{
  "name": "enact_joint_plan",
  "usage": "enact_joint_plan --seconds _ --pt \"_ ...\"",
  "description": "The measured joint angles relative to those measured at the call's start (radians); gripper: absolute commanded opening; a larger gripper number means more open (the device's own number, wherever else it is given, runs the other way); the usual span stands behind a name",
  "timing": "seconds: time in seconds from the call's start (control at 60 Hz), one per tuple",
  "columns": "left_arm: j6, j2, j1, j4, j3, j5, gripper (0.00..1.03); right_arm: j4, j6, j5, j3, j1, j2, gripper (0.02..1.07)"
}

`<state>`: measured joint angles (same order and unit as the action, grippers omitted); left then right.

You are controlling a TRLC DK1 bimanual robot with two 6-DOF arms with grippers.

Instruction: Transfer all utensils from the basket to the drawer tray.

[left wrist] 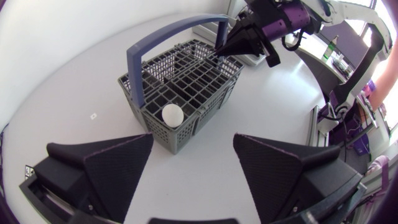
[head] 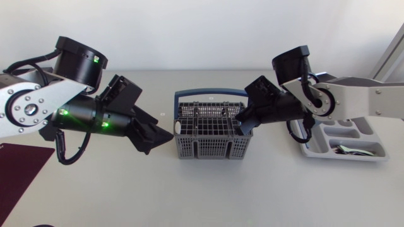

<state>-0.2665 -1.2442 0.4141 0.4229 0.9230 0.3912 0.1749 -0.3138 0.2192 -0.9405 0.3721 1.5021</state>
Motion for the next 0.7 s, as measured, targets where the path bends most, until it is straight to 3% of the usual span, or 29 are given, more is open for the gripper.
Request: enact_joint_plan --seconds 0.433,0.7 --pt "0.000 0.000 0.000 -0.002 -0.010 0.000 0.90 -0.005 0.000 0.060 0.026 -0.001 -0.210 0.13" --pt "0.000 0.000 0.000 -0.003 -0.010 0.000 0.90 0.137 0.000 0.169 0.014 -0.065 -0.352 0.13"
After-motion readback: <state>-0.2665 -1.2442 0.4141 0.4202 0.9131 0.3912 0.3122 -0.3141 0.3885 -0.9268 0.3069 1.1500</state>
